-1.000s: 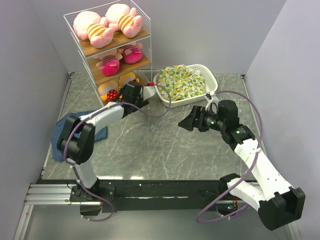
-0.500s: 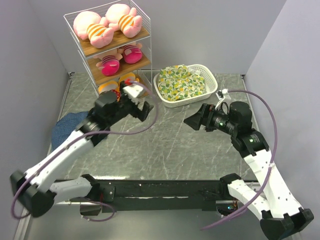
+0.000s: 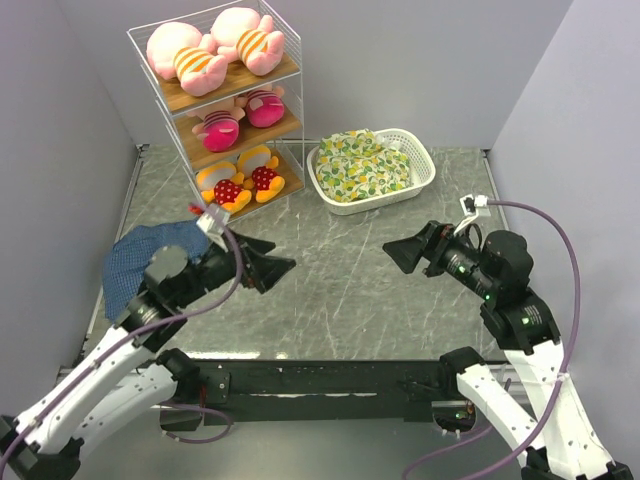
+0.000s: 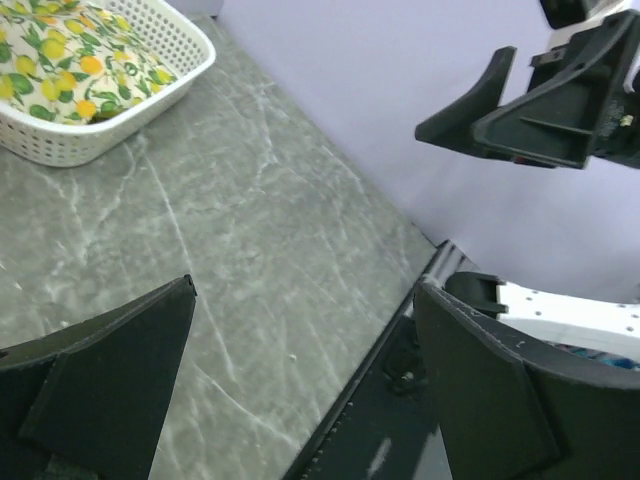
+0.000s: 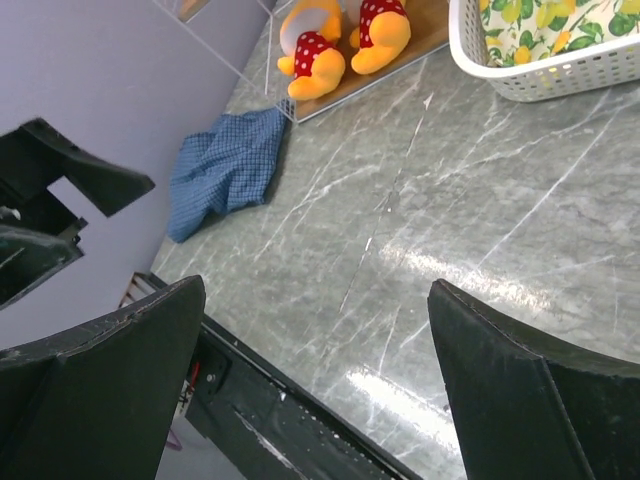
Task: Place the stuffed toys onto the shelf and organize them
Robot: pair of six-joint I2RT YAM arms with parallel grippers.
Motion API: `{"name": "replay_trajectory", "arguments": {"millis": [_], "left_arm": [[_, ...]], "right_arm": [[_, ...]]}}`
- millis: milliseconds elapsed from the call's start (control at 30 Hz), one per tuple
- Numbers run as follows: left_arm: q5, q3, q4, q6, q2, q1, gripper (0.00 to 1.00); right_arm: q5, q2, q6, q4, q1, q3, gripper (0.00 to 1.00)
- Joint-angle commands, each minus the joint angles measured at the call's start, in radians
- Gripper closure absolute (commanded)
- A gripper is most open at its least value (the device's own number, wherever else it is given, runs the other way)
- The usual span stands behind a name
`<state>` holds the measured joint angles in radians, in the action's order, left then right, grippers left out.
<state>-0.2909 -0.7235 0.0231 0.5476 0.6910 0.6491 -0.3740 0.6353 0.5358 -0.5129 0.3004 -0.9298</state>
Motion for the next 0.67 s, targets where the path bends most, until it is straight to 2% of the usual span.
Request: {"name": "replay_trajectory", "arguments": {"millis": [0,167,633], "left_arm": [[0.007,0.073,-0.101,0.136,-0.145,0.0,0.04],[0.065,0.111,-0.095,0.146,-0.218,-0.002,0.03],[0.053,0.091,-0.046,0.13,-0.242,0.0,0.04]], "right_arm": [[0.011,-0.029,0.003,0.037,-0.006,0.019,0.0],[0.009,-0.026,0.001,0.033,-0.006,0.006,0.0],[0.006,-0.06,0.009,0.06,-0.006,-0.001,0.0]]}}
